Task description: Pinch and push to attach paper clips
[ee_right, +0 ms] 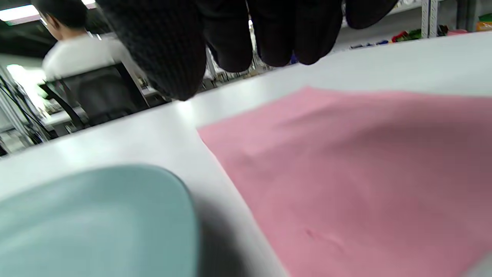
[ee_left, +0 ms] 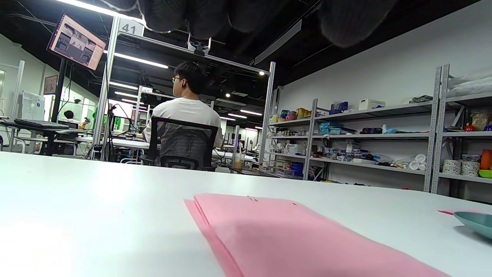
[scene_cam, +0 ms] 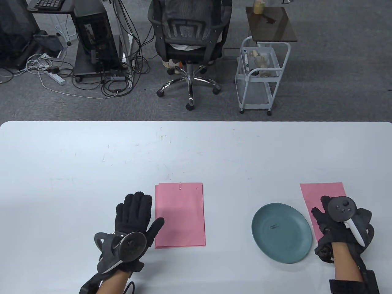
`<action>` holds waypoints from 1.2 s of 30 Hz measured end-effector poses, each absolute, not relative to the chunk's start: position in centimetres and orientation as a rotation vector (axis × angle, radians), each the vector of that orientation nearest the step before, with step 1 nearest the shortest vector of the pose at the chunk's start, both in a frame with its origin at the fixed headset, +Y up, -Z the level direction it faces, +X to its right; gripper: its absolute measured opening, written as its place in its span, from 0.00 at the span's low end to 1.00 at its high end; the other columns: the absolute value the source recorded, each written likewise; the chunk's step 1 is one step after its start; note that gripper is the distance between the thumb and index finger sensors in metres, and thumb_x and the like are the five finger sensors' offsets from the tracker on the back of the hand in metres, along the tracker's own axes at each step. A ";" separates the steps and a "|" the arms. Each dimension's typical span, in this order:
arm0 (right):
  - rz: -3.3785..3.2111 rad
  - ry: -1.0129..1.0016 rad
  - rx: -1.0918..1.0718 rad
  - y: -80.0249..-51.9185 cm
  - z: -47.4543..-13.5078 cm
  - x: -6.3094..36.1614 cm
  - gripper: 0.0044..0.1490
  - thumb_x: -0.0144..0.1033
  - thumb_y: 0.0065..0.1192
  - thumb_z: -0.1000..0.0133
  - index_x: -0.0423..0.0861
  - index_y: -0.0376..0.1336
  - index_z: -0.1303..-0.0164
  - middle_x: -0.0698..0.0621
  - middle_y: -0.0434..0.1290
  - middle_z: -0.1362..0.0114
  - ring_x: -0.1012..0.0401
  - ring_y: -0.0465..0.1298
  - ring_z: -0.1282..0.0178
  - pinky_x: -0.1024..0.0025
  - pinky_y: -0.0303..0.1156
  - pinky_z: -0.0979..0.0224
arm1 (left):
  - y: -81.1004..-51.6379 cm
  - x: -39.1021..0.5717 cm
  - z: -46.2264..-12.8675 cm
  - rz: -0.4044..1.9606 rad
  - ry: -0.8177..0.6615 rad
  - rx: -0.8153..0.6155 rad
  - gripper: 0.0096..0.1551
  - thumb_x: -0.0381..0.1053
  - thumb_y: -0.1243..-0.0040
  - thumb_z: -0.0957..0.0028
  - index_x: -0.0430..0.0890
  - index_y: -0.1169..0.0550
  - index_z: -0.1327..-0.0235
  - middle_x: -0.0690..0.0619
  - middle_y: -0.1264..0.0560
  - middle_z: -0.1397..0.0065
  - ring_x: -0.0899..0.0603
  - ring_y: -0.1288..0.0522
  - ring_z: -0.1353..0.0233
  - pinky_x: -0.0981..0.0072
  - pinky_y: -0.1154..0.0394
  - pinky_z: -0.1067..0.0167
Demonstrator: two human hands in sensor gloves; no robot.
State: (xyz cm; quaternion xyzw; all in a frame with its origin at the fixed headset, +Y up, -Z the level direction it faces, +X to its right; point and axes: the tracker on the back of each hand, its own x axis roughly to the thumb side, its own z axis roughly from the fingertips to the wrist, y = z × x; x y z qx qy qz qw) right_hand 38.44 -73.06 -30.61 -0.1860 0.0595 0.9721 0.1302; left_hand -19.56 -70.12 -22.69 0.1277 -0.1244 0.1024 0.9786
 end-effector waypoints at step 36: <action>2.951 0.352 -0.610 -76.3 -32.9 37.8 0.47 0.53 0.64 0.37 0.44 0.51 0.13 0.33 0.60 0.16 0.36 0.66 0.25 0.35 0.60 0.25 | -70.5 -19.4 -22.9 0.270 -0.243 0.196 0.46 0.66 0.48 0.34 0.41 0.42 0.12 0.35 0.41 0.13 0.27 0.43 0.17 0.31 0.45 0.26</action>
